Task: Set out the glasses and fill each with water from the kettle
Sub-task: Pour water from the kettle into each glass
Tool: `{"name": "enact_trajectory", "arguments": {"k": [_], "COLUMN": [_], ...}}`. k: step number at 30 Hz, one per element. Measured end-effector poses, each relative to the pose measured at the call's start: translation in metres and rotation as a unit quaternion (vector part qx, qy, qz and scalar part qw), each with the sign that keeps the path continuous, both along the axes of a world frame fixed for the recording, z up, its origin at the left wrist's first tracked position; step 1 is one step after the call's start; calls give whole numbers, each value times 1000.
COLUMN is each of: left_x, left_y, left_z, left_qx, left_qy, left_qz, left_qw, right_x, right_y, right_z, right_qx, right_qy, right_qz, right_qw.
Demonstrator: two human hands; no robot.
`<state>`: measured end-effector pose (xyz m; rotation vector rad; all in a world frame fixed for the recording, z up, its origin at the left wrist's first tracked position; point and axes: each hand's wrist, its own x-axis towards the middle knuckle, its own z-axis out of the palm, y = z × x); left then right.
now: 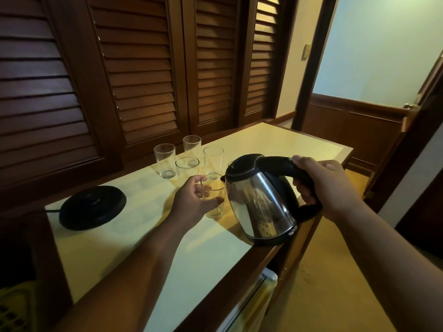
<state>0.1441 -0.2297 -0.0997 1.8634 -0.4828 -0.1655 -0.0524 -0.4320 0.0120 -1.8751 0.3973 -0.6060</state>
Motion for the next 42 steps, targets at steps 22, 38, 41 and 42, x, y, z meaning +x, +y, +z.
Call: {"name": "enact_trajectory", "arguments": {"k": [22, 38, 41, 42], "left_x": [11, 8, 8, 8], "left_y": [0, 1, 1, 1], "left_z": [-10, -11, -10, -9], "left_qx": [27, 25, 27, 29], "left_qy": [-12, -2, 0, -1], "left_qz": [-4, 1, 0, -2], "left_qw": [1000, 1000, 1000, 1000], "right_x": [15, 24, 25, 25], "right_y": [-16, -23, -24, -24], "right_z": [19, 28, 30, 30], "right_qx": [14, 10, -2, -3], "right_qy": [46, 60, 64, 64], "right_qz": [34, 55, 56, 57], "right_qw": [998, 997, 996, 996]}}
